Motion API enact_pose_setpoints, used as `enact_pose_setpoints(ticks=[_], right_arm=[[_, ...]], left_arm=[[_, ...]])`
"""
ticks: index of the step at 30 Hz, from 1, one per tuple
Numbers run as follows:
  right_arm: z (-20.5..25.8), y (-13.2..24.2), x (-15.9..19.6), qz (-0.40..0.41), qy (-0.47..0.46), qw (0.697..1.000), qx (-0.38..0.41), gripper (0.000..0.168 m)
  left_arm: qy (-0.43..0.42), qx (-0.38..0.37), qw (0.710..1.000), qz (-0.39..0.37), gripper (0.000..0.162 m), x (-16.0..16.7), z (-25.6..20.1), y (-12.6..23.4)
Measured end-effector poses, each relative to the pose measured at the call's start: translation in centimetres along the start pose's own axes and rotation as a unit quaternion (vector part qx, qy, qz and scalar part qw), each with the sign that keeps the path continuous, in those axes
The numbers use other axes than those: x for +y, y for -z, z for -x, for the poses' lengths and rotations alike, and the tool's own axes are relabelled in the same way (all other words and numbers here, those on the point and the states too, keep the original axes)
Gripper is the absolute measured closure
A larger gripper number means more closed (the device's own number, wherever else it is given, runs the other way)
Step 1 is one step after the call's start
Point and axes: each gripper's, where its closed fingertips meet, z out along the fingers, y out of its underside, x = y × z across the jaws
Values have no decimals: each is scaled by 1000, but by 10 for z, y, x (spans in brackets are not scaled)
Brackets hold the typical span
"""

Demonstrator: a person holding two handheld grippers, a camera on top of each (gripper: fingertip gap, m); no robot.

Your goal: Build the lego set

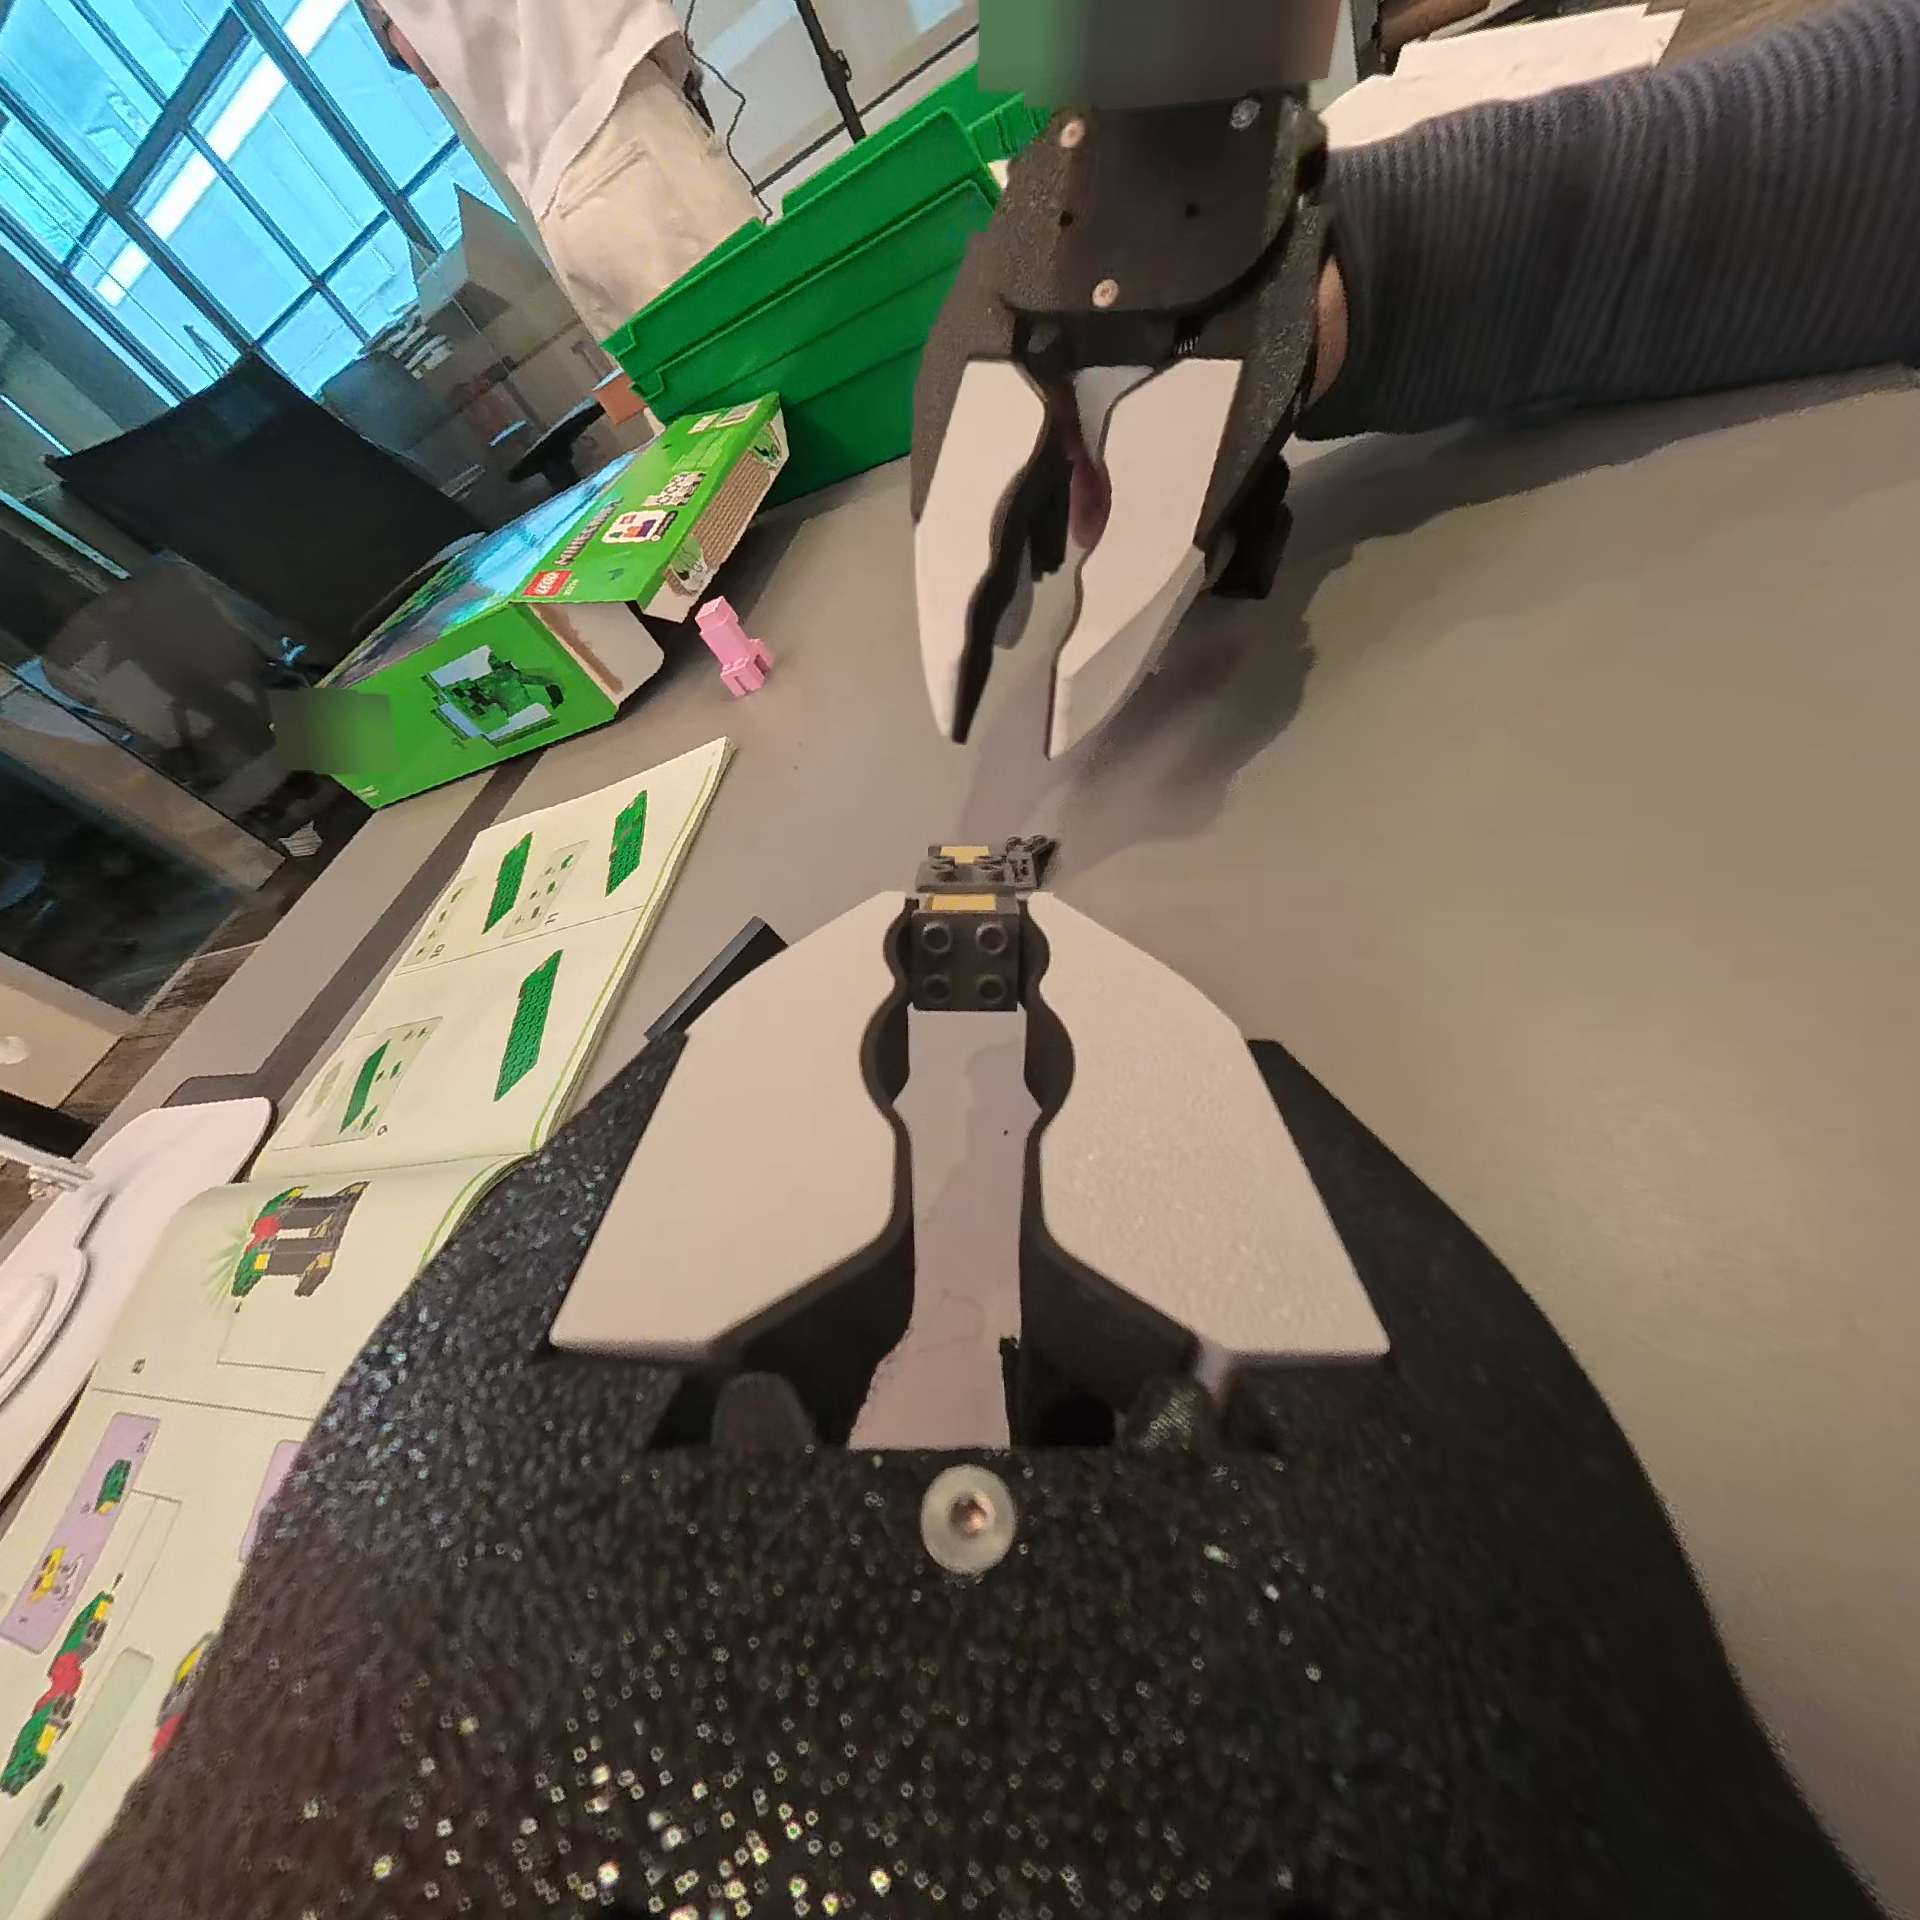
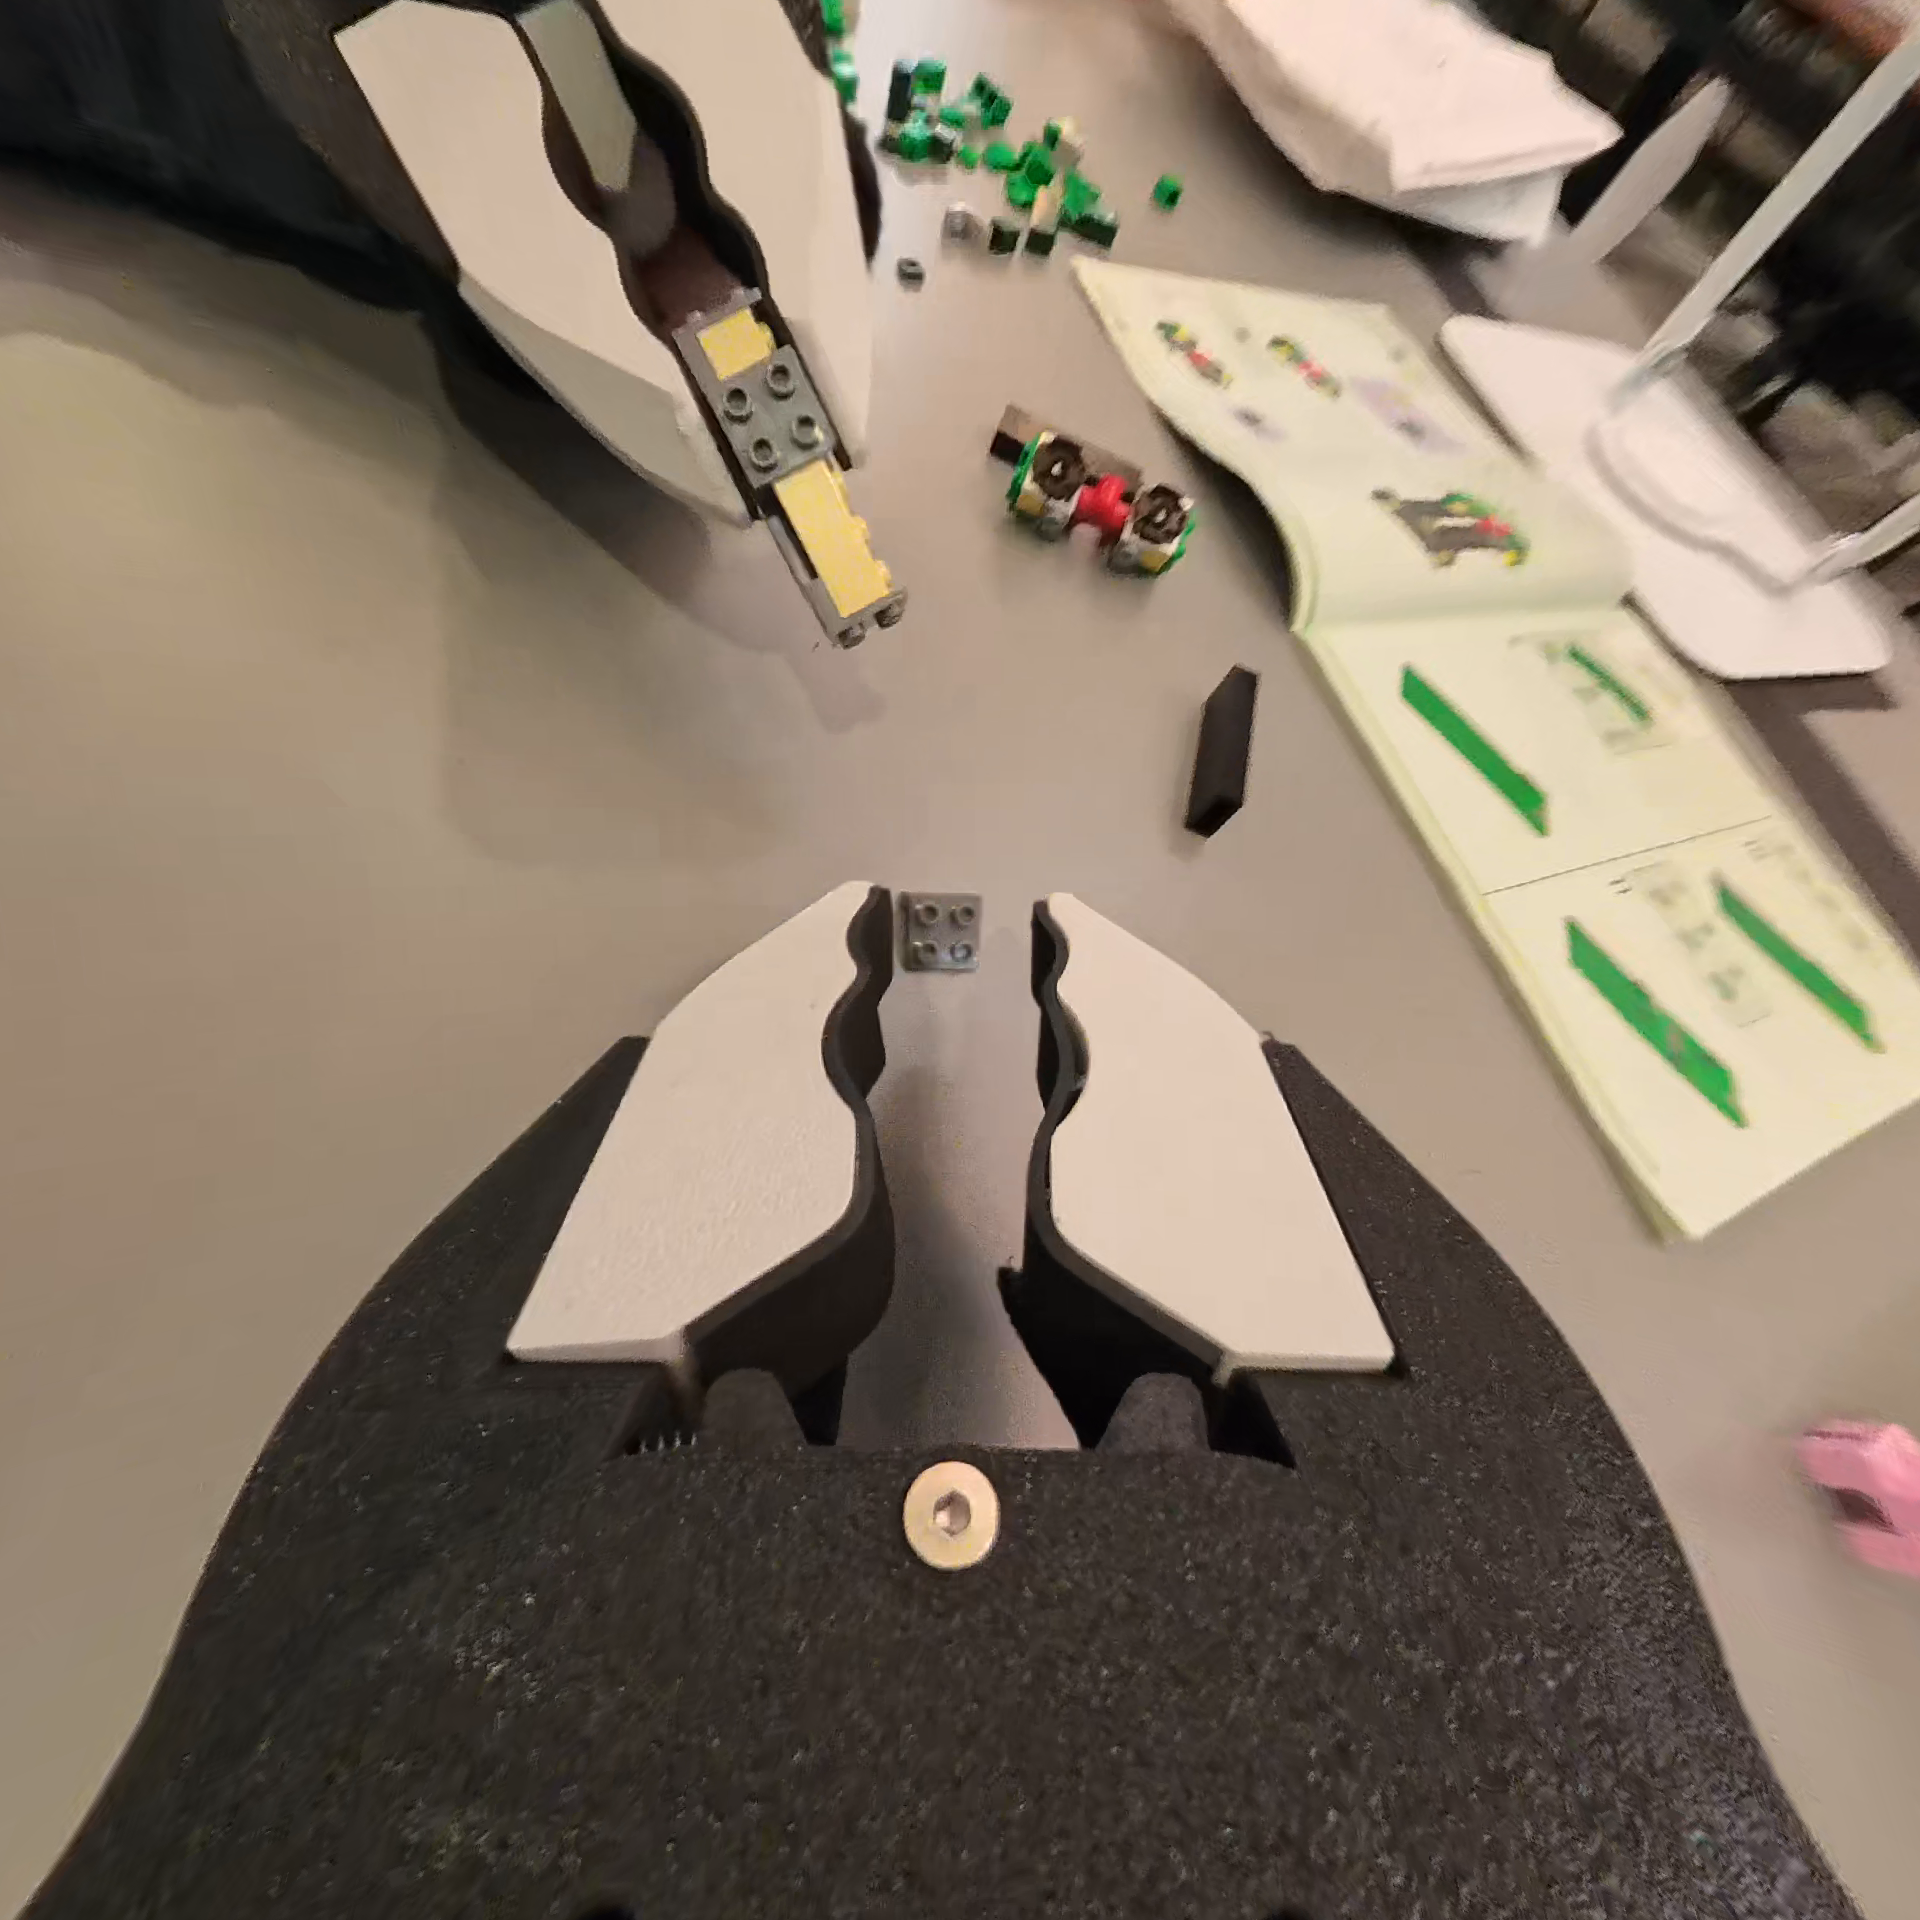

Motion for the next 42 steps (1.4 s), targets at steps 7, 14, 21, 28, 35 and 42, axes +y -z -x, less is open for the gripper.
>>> enact_pose_setpoints(ticks=[7, 14, 21, 28, 35, 42], right_arm=[[4, -14, 16, 58, -42, 996, -58, 144], [3, -19, 16, 67, -66, 992, -79, 142], [3, -22, 16, 80, -95, 989, -85, 148], [6, -27, 12, 82, -102, 989, -73, 153], [3, -37, -6, 51, -87, 995, -21, 153], [-4, -36, -18, 23, -54, 998, 27, 153]], left_arm=[[-11, 2, 1000, 10, 145, 2, -3, -2], [-18, 2, 1000, 18, 145, 4, -4, -4], [-20, -2, 1000, 20, 145, 4, -3, -4], [-25, -20, 999, 21, 145, 4, 0, -4], [-21, -64, 996, 52, 145, 14, 14, -3], [-20, -71, 996, 51, 145, 14, 16, -2]])
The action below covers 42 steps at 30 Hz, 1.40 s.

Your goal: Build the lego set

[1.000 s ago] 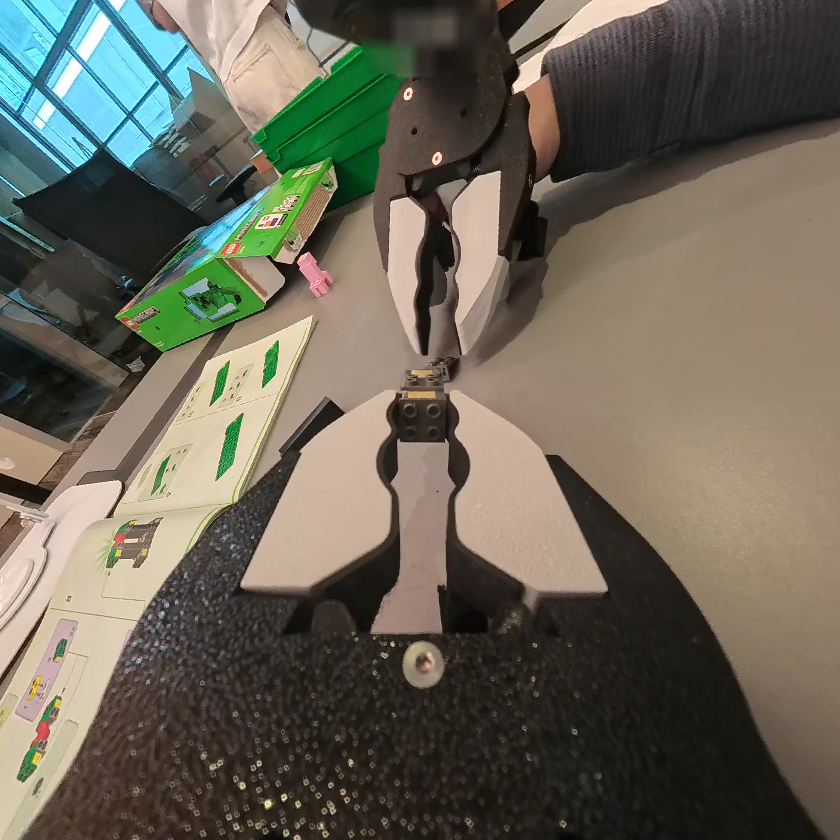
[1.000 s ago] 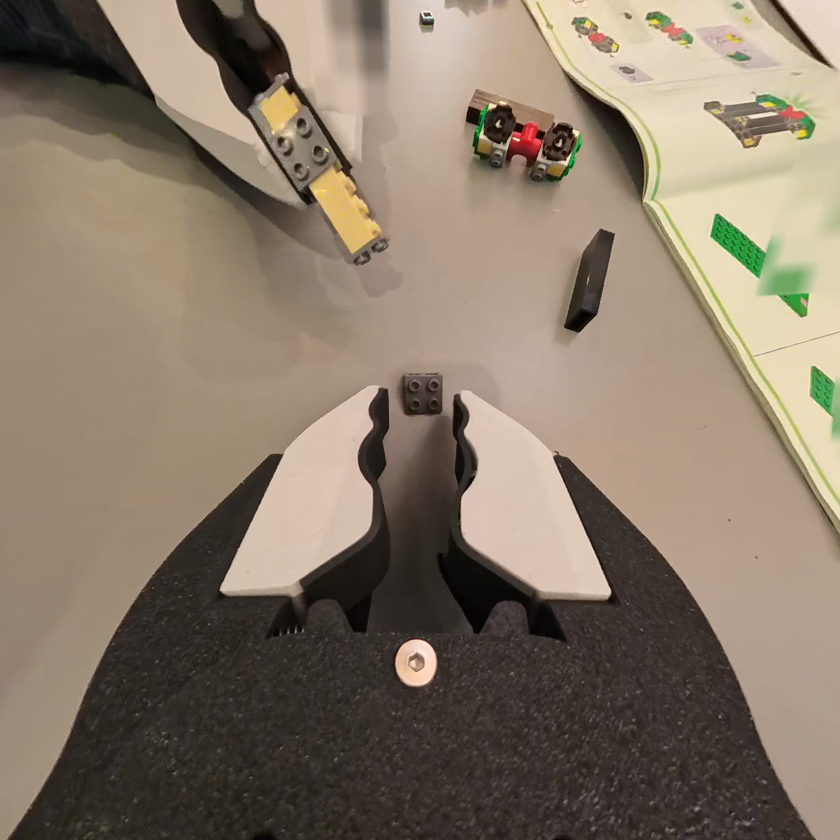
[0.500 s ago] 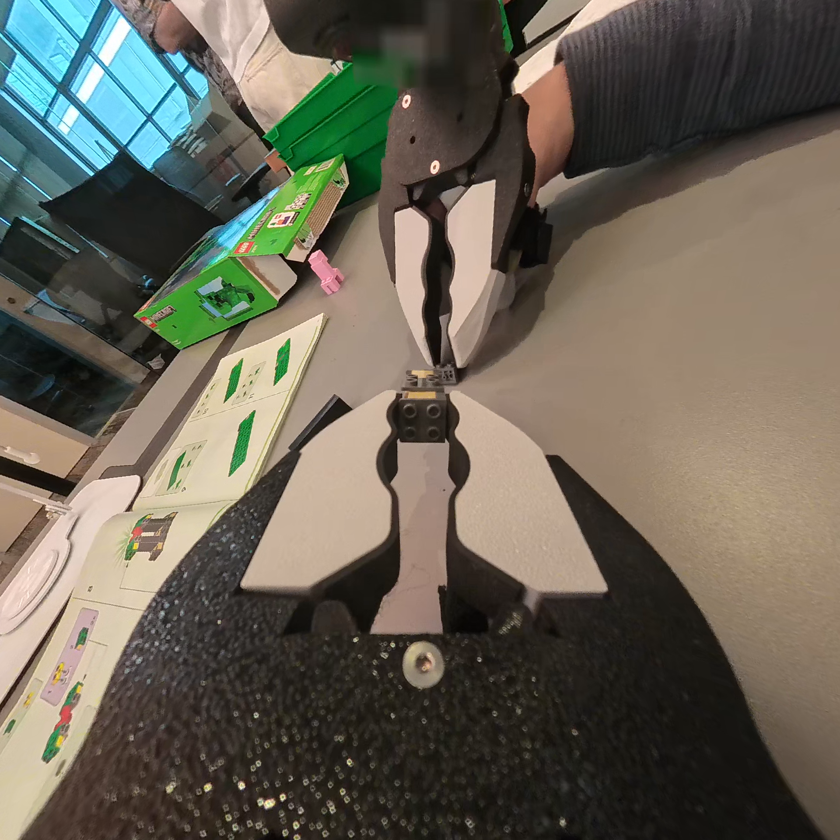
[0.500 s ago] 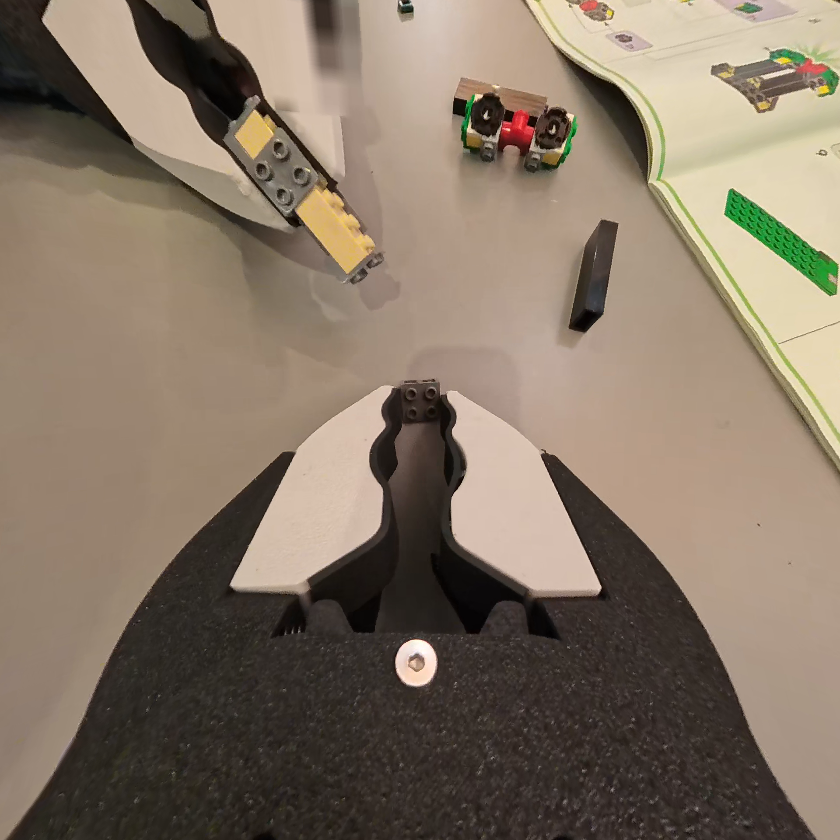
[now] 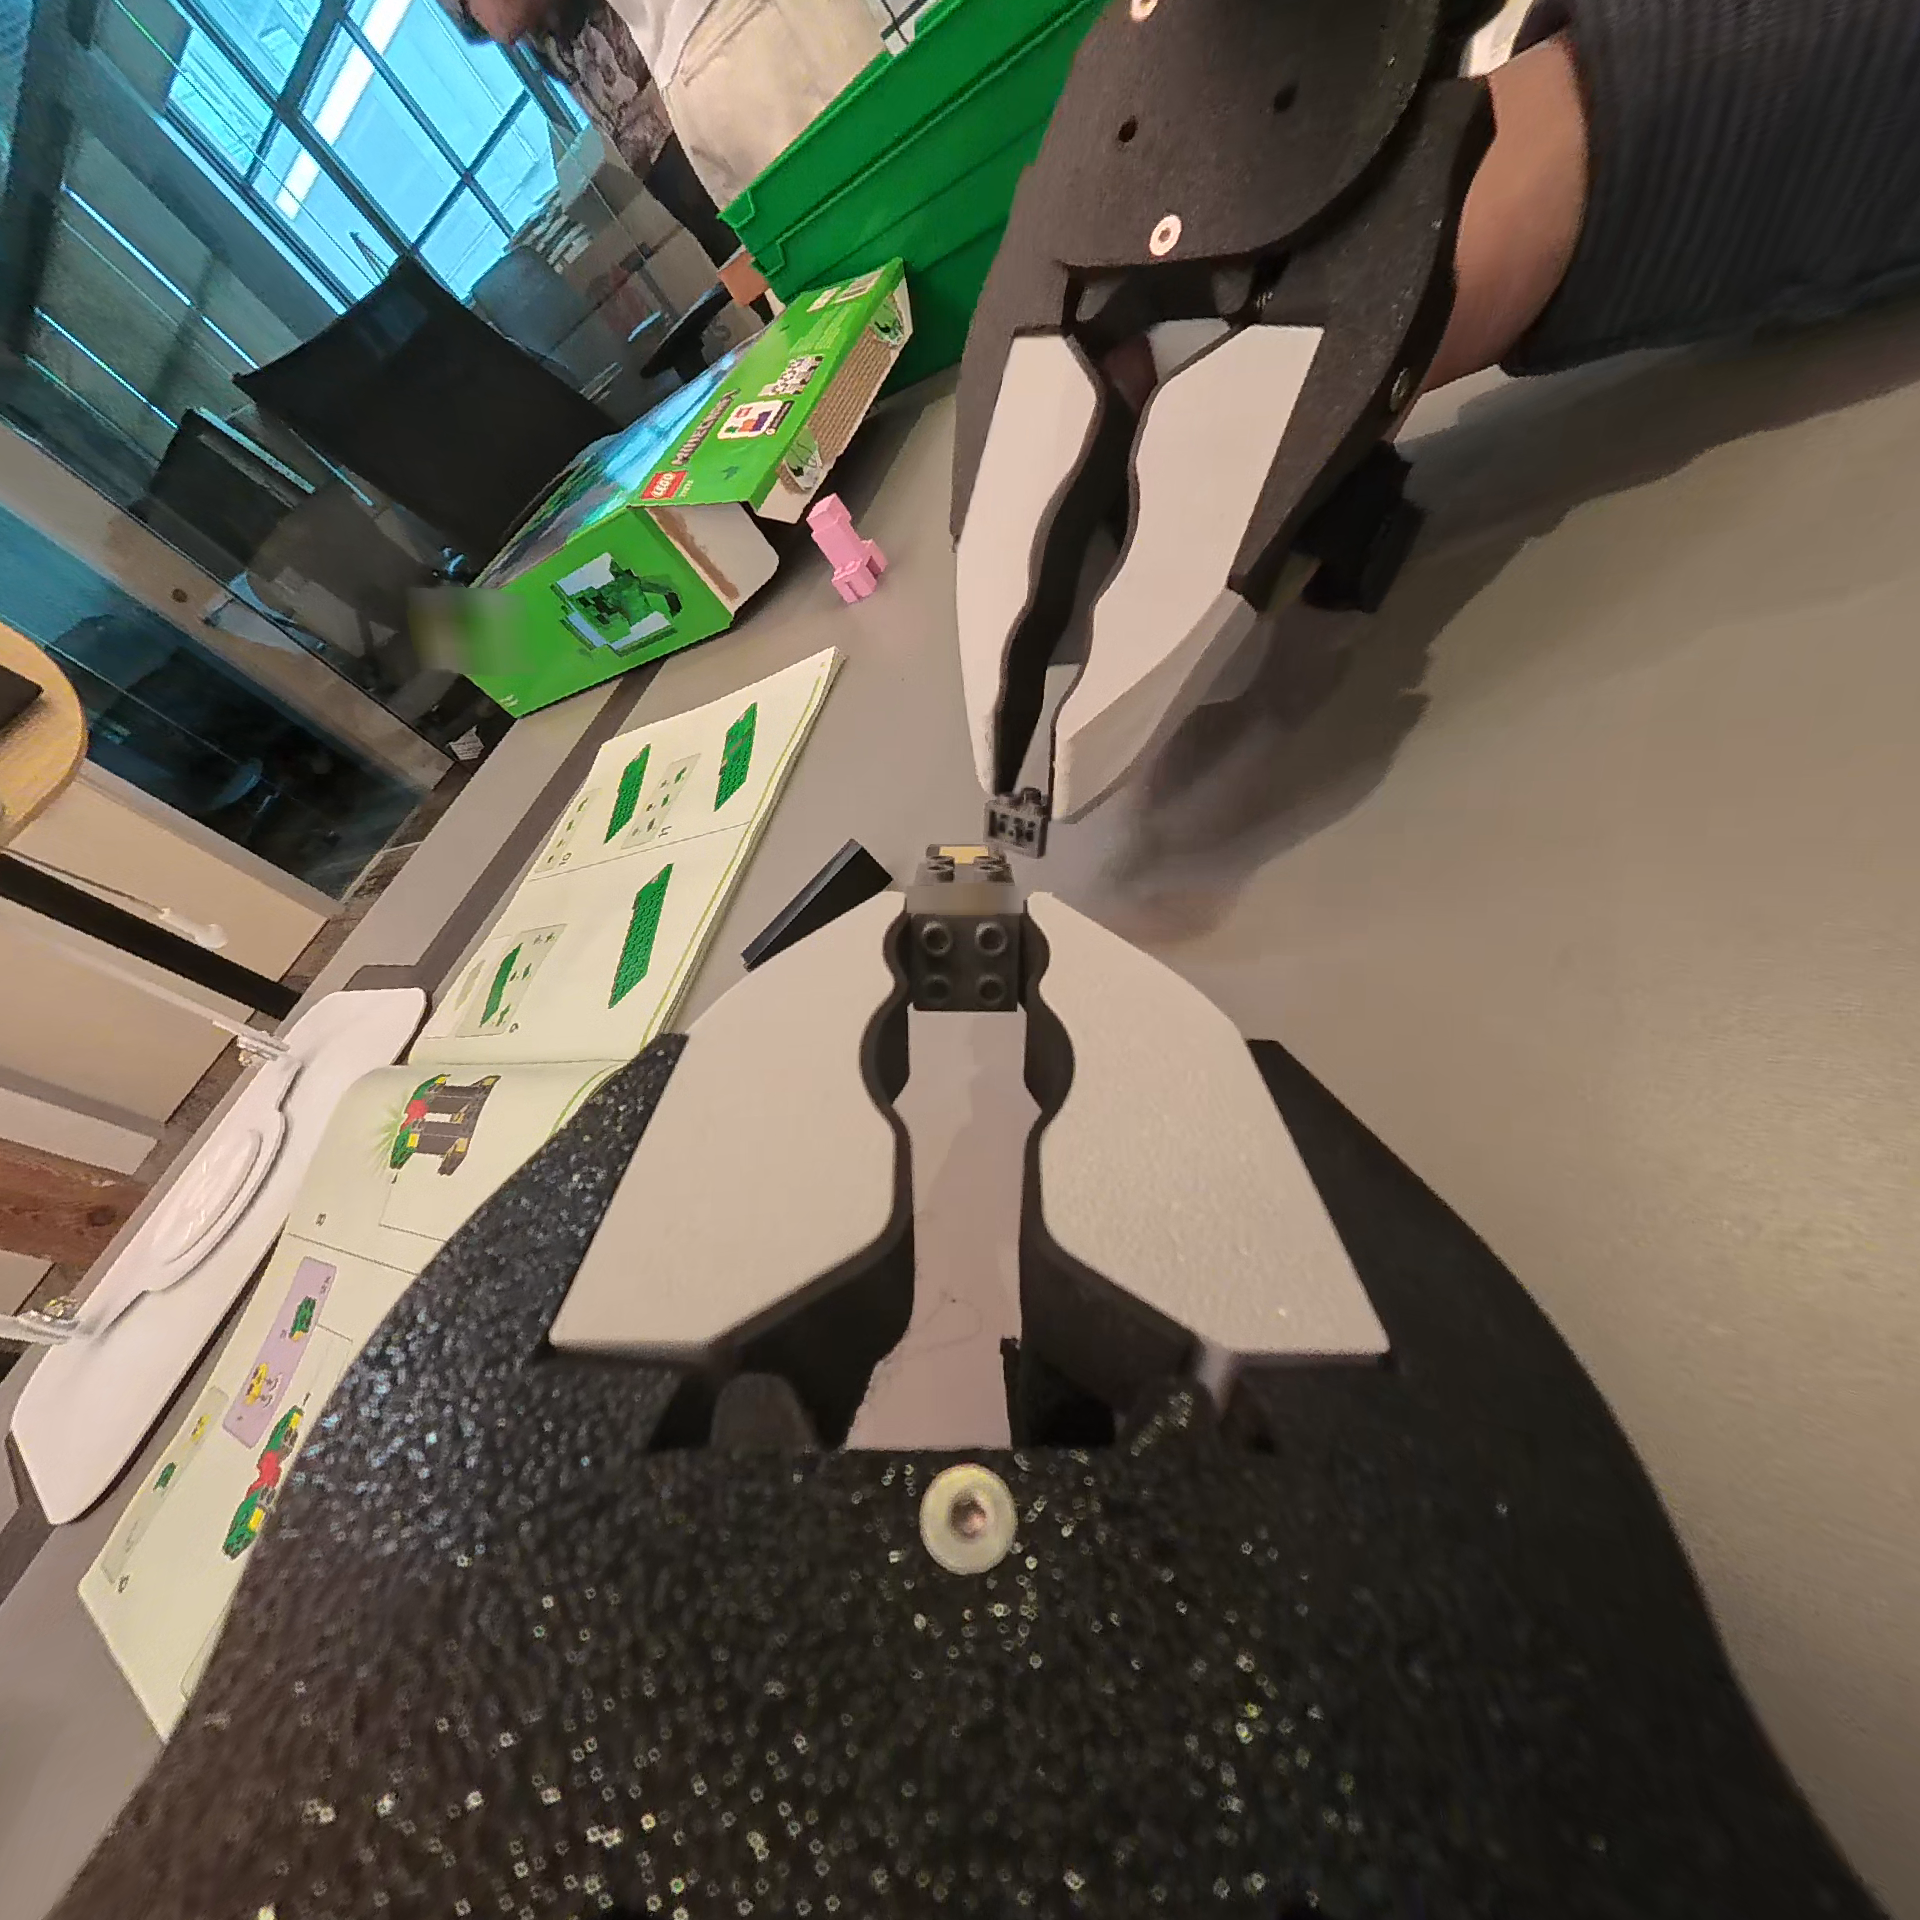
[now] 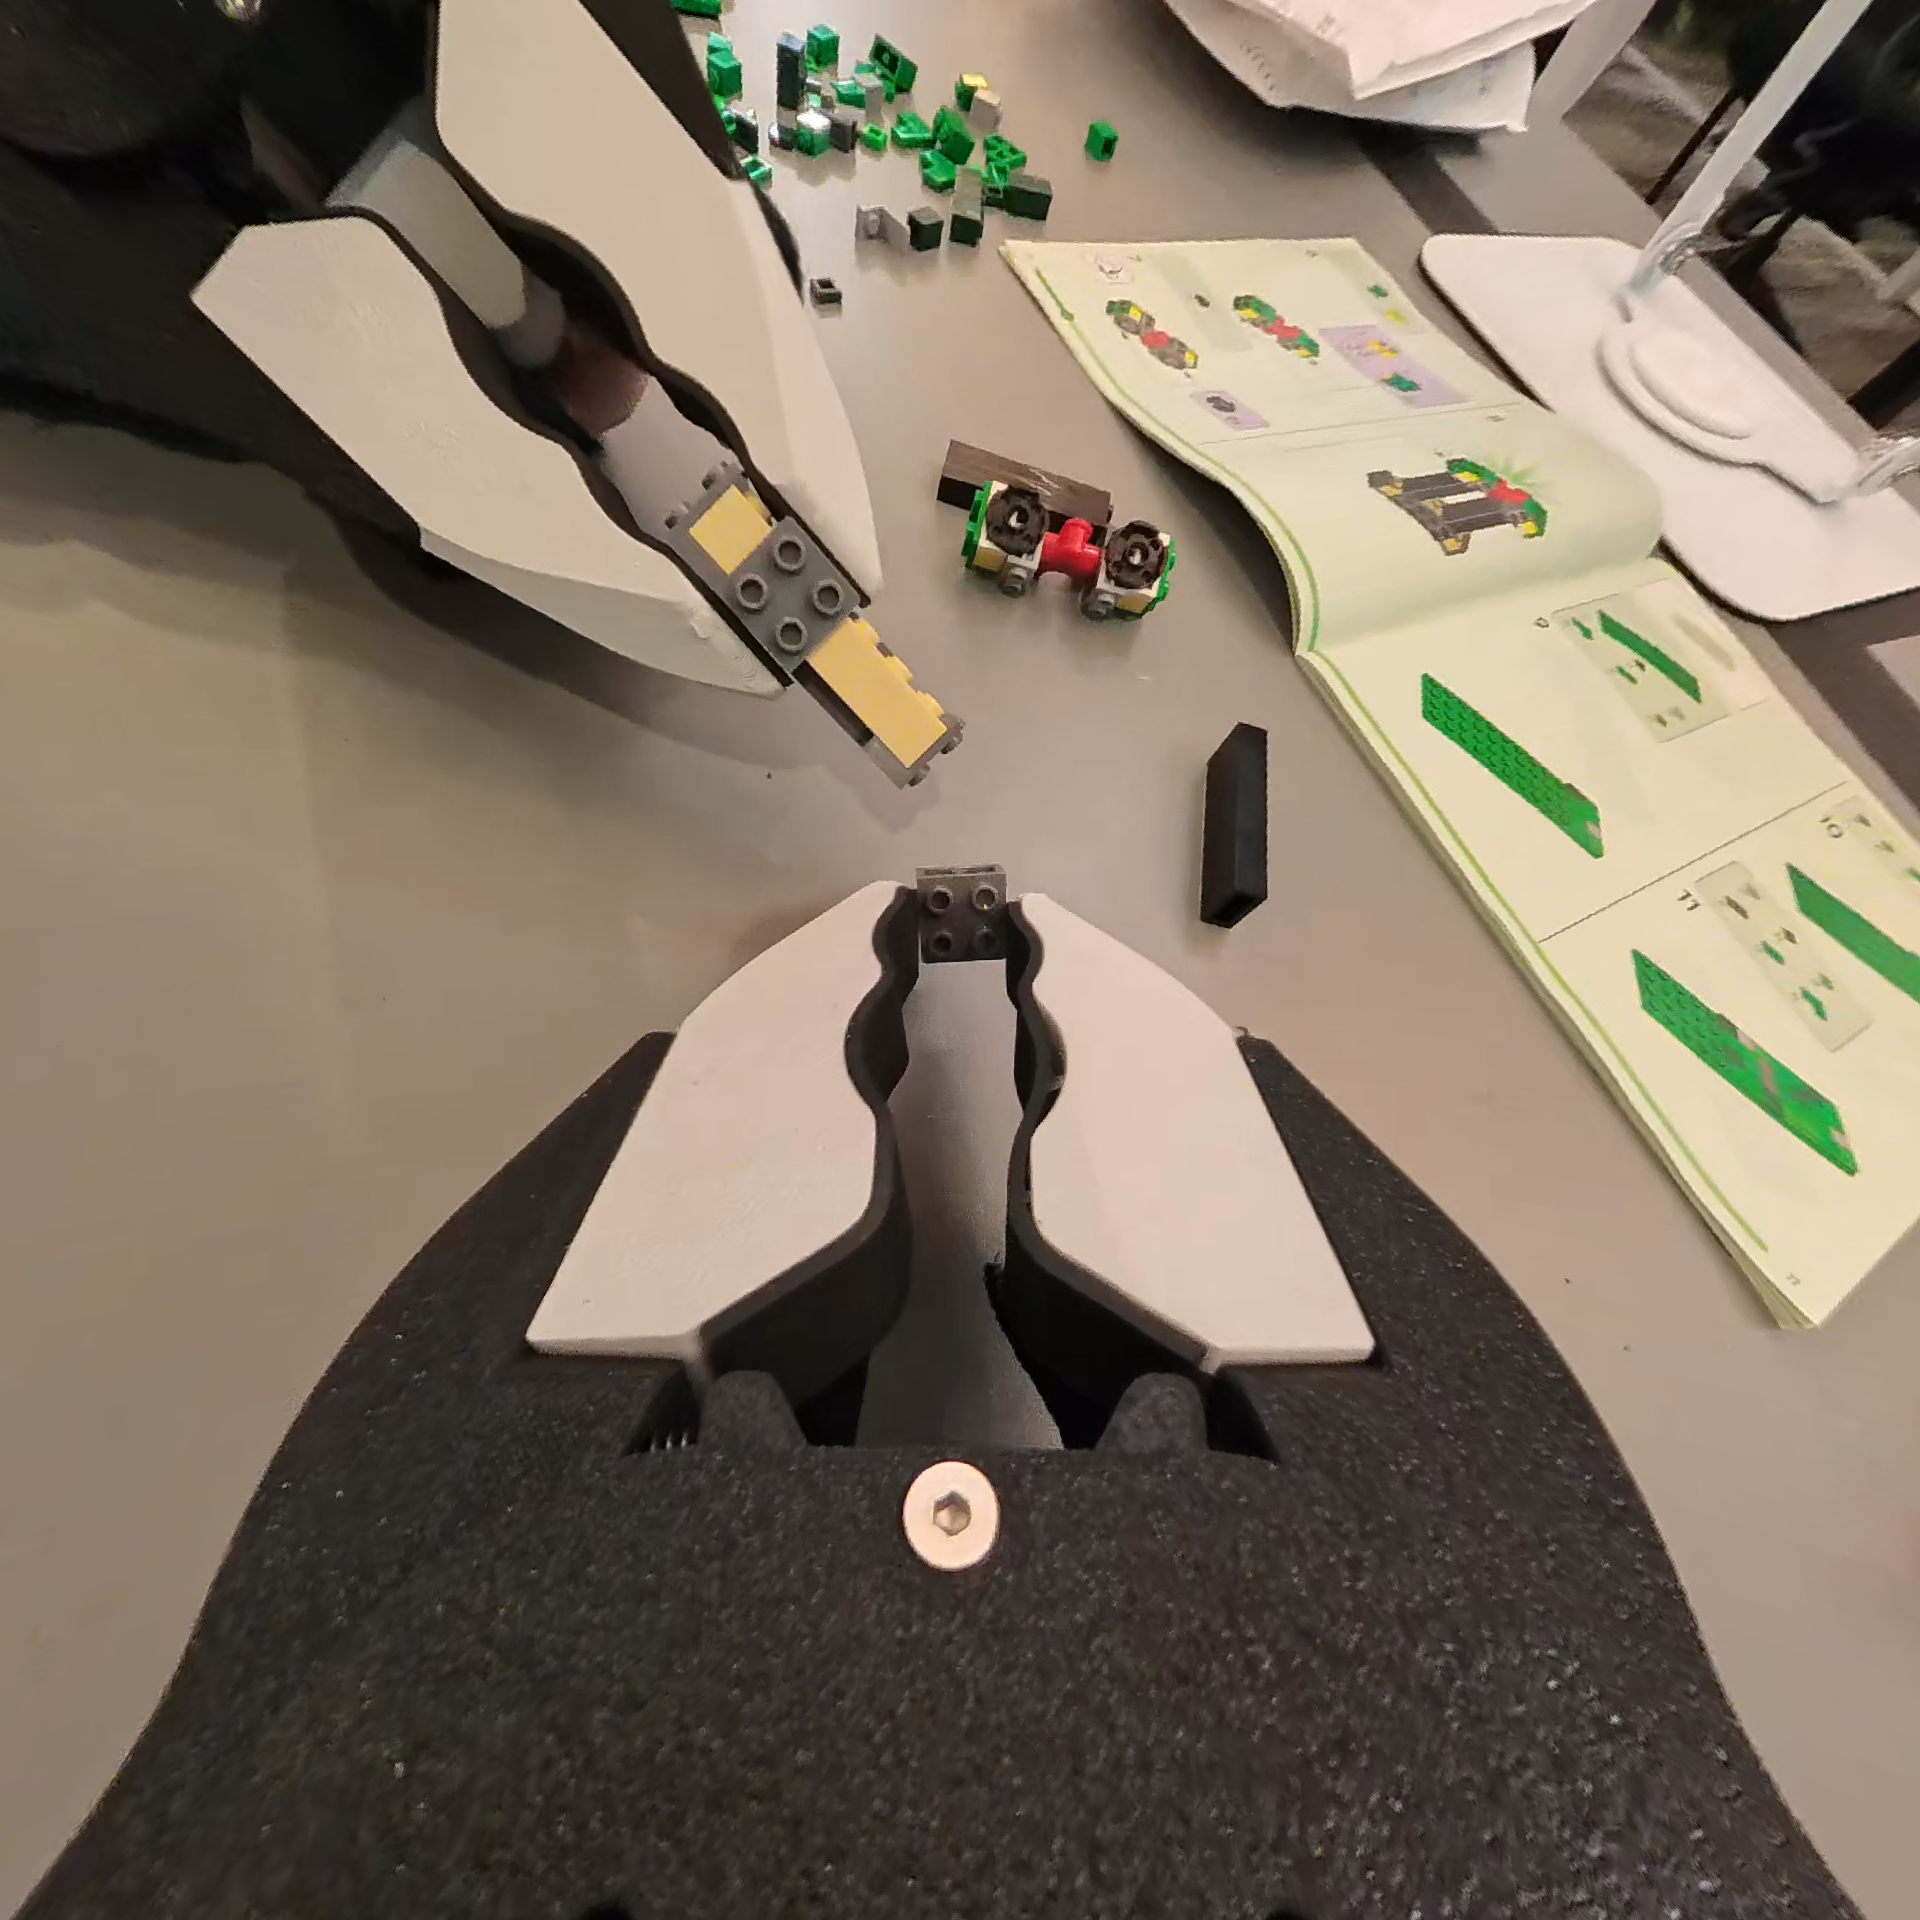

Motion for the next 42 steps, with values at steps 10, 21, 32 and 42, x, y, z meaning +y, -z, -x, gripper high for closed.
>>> enact_pose_setpoints(ticks=[10, 21, 32, 42], right_arm=[[-3, 3, -3, -10, 11, 1000, 17, 153], [-4, 6, -10, -30, 32, 998, 37, 153], [-9, 9, -12, -37, 35, 997, 53, 153], [-11, 10, -5, -20, 44, 997, 58, 153]], left_arm=[[-3, 0, 1000, -1, 145, 0, -1, 0], [-6, -1, 1000, -2, 145, 0, -1, 0], [51, 15, 998, -24, 145, -7, 2, 5], [185, 38, 978, -93, 146, -19, 19, 18]])
